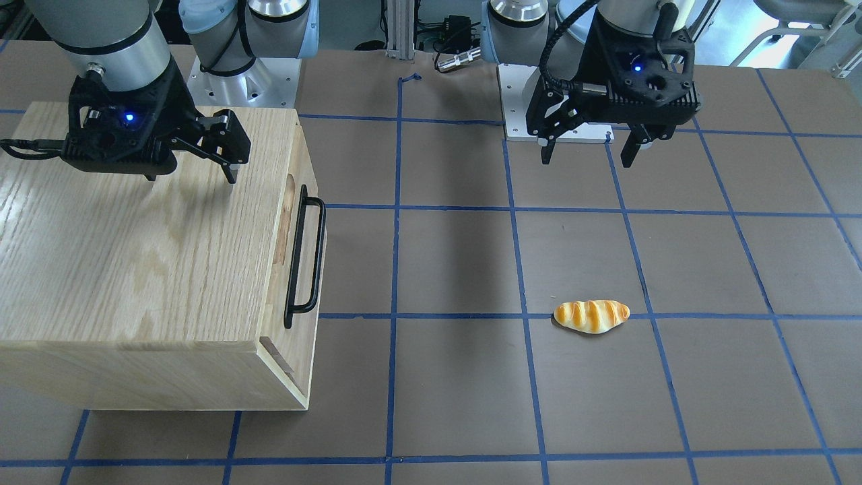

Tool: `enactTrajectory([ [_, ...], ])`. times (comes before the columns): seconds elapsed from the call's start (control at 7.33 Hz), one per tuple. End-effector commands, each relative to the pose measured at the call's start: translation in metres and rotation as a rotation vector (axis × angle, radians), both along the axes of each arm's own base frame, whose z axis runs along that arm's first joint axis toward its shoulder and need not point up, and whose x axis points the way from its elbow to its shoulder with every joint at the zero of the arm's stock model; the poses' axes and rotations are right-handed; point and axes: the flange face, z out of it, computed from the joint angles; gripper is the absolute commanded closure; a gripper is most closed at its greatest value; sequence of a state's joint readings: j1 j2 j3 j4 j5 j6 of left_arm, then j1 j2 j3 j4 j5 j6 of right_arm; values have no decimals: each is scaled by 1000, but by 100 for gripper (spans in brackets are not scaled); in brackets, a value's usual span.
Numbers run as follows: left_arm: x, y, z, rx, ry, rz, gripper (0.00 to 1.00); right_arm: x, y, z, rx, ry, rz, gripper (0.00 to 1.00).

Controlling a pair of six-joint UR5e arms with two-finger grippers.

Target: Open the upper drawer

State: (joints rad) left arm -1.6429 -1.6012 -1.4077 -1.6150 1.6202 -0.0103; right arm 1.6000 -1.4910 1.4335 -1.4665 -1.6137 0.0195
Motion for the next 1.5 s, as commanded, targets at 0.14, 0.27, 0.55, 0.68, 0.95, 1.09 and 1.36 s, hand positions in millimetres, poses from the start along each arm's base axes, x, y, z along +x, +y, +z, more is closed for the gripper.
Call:
enactTrajectory([
  [0.14, -3, -1, -6, 12, 29, 4, 0, 1, 0, 0, -1, 0, 2, 0],
  [0.27, -3, 0, -4, 9, 31, 4, 0, 0, 0, 0, -1, 0, -1, 0],
  [0.55, -3, 0, -5, 11, 29, 4, 0, 1, 0, 0, -1, 0, 1, 0],
  [0.68, -3, -1, -6, 14, 29, 4, 0, 1, 0, 0, -1, 0, 1, 0],
  [0.95, -12, -19, -19, 1, 108, 20, 0, 1, 0, 0, -1, 0, 1, 0],
  [1.09, -22, -42, -37, -22, 188, 51, 0, 0, 0, 0, -1, 0, -1, 0],
  [1.36, -52, -64, -67, -28, 244, 77, 0, 1, 0, 0, -1, 0, 1, 0],
])
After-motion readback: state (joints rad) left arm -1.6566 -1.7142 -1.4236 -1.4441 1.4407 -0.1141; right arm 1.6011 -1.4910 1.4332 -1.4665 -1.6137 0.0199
